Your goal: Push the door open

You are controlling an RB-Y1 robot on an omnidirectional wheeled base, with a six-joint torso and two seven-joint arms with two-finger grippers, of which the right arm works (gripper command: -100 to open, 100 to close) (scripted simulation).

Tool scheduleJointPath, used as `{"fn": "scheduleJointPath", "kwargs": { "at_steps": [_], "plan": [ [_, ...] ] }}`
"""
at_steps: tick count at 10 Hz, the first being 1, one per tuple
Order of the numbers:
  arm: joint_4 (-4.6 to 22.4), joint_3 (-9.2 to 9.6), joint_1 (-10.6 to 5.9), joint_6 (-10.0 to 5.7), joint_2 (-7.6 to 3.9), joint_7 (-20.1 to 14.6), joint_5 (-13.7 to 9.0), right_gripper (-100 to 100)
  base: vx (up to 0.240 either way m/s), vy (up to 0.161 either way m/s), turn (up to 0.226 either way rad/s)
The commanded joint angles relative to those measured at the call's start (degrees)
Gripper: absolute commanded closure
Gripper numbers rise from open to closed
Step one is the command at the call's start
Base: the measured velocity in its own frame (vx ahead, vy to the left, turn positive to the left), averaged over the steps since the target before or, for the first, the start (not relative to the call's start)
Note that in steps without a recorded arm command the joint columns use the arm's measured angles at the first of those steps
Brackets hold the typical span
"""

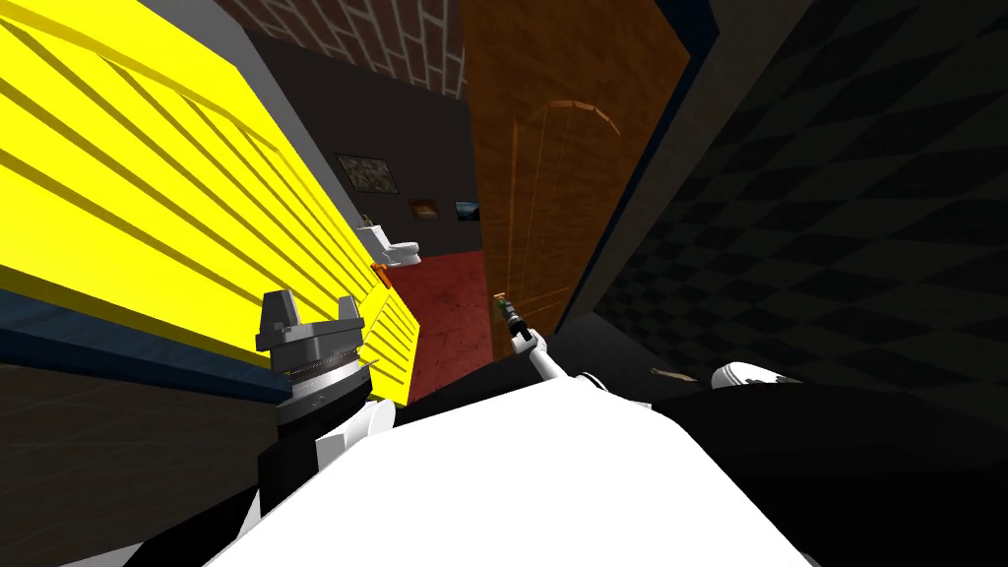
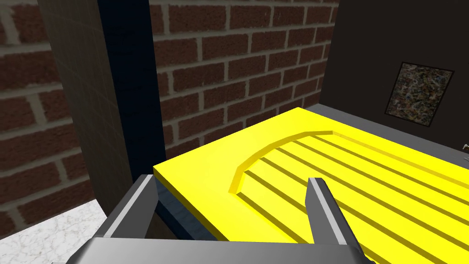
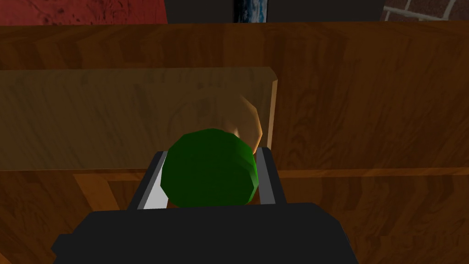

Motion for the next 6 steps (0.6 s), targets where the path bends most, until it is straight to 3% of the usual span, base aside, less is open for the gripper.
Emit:
{"fn": "scheduleJointPath", "kwargs": {
  "at_steps": [1,6],
  "plan": [
    [-0.39,-0.95,-0.52,-0.26,-0.71,0.14,-0.18,100,0.135,0.078,-0.027],
    [-0.07,-3.42,-0.59,-0.35,-1.87,0.77,-0.65,100,0.165,0.096,-0.042]
  ]
}}
